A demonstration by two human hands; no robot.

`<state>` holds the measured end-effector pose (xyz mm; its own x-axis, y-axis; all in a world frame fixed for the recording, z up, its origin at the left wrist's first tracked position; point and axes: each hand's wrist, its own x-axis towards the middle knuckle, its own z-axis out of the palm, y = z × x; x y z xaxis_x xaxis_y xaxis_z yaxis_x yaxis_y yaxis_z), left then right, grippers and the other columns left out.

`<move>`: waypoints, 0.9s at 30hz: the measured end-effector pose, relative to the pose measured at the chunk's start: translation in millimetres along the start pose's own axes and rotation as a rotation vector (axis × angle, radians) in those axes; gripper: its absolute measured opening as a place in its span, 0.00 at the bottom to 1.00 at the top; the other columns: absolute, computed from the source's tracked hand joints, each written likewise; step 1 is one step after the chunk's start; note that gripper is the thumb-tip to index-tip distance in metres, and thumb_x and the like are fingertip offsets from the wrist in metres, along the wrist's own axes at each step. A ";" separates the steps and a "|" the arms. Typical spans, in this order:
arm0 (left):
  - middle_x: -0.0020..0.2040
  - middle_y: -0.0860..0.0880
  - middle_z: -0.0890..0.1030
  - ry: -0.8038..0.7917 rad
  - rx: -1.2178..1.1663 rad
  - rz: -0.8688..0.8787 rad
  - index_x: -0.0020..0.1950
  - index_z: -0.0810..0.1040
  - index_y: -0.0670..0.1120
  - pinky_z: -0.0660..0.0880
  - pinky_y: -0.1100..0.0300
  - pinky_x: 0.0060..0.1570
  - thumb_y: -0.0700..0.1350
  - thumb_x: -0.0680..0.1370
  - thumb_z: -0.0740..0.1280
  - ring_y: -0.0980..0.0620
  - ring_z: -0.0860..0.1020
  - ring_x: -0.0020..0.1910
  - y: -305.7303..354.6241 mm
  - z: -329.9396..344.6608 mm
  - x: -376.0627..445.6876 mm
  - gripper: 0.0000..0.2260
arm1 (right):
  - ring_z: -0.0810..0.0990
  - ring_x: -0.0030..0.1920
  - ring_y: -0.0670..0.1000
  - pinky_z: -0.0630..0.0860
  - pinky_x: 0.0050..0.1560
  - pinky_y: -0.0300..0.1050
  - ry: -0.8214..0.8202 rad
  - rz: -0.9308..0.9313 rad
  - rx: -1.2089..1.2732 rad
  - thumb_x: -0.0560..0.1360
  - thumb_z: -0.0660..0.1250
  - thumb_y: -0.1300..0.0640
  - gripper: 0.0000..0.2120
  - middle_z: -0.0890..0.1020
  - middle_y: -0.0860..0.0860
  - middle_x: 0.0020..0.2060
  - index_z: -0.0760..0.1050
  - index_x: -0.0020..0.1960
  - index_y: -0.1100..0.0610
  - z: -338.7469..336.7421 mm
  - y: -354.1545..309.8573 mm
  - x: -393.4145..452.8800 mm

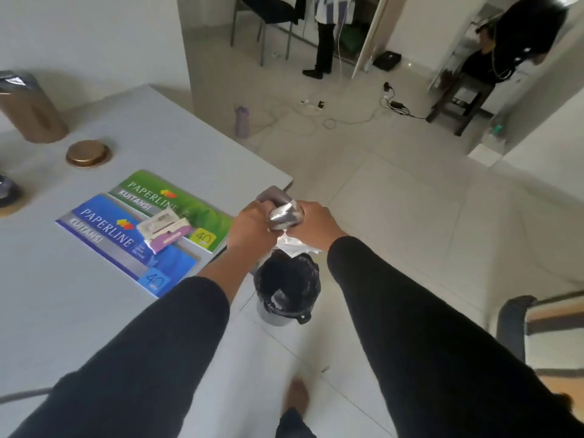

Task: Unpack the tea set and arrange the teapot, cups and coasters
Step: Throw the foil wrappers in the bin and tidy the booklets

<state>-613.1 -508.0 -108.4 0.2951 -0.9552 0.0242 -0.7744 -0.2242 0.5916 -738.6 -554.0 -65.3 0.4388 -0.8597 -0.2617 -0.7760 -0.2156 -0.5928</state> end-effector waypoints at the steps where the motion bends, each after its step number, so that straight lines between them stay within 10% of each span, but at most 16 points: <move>1: 0.48 0.46 0.80 -0.013 0.013 0.004 0.53 0.77 0.45 0.74 0.58 0.42 0.44 0.72 0.71 0.45 0.79 0.47 7.7 16.6 11.7 0.11 | 0.79 0.49 0.55 0.75 0.50 0.45 0.003 0.010 -0.004 0.70 0.68 0.62 0.14 0.82 0.54 0.47 0.76 0.55 0.57 -5.0 18.1 9.7; 11: 0.49 0.56 0.78 -0.217 0.119 -0.050 0.46 0.77 0.51 0.80 0.53 0.44 0.47 0.72 0.67 0.51 0.79 0.40 -18.2 164.5 78.1 0.05 | 0.73 0.41 0.53 0.63 0.36 0.35 -0.067 0.142 0.028 0.72 0.63 0.63 0.06 0.75 0.48 0.38 0.70 0.45 0.53 44.9 150.1 87.6; 27: 0.70 0.46 0.64 -0.558 0.266 -0.201 0.69 0.66 0.49 0.65 0.48 0.70 0.50 0.75 0.69 0.45 0.63 0.70 -137.3 365.7 127.9 0.25 | 0.73 0.65 0.56 0.68 0.64 0.46 -0.350 0.375 0.096 0.73 0.70 0.56 0.30 0.74 0.55 0.65 0.62 0.72 0.54 194.6 303.0 207.2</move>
<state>-673.8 -670.1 -481.1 0.1693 -0.8301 -0.5313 -0.8677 -0.3811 0.3190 -794.7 -707.3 -447.4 0.2764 -0.6601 -0.6985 -0.8710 0.1350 -0.4723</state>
